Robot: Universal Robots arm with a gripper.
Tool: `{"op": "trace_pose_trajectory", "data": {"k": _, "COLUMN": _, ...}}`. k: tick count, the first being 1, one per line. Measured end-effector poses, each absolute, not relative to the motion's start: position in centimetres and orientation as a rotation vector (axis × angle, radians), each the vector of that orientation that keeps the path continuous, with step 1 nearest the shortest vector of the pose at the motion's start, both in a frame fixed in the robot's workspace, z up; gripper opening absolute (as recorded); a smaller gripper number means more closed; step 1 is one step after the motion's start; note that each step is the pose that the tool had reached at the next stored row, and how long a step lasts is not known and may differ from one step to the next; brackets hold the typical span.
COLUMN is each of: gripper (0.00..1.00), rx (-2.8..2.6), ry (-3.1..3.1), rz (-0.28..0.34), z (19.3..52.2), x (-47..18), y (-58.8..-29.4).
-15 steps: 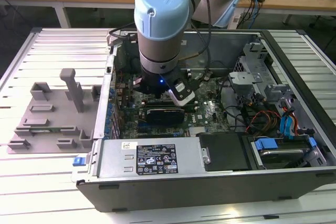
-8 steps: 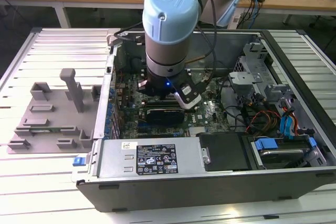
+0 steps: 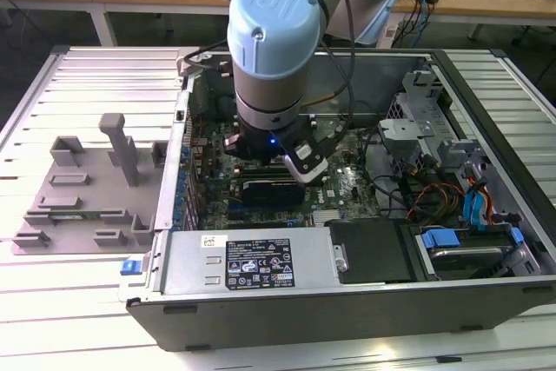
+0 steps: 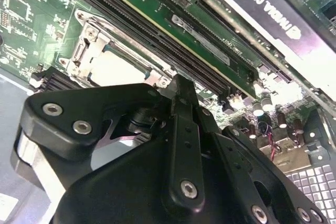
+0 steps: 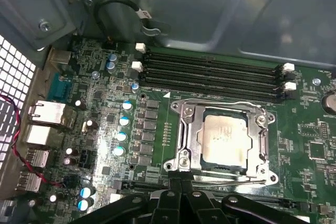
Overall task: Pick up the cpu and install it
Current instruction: 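Install the second cpu locking lever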
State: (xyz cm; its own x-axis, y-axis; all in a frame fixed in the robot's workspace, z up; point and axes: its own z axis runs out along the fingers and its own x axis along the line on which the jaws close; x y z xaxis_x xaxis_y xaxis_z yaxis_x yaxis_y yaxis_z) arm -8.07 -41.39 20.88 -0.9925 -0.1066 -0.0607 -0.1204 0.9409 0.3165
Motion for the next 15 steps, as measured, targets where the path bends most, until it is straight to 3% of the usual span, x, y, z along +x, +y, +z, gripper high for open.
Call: {"op": "trace_pose_trajectory", "data": {"k": 15, "gripper": 0.11, "rx": -0.169, "ry": 3.045, "rz": 0.530, "z": 18.7, "x": -8.6, "y": -40.9}}
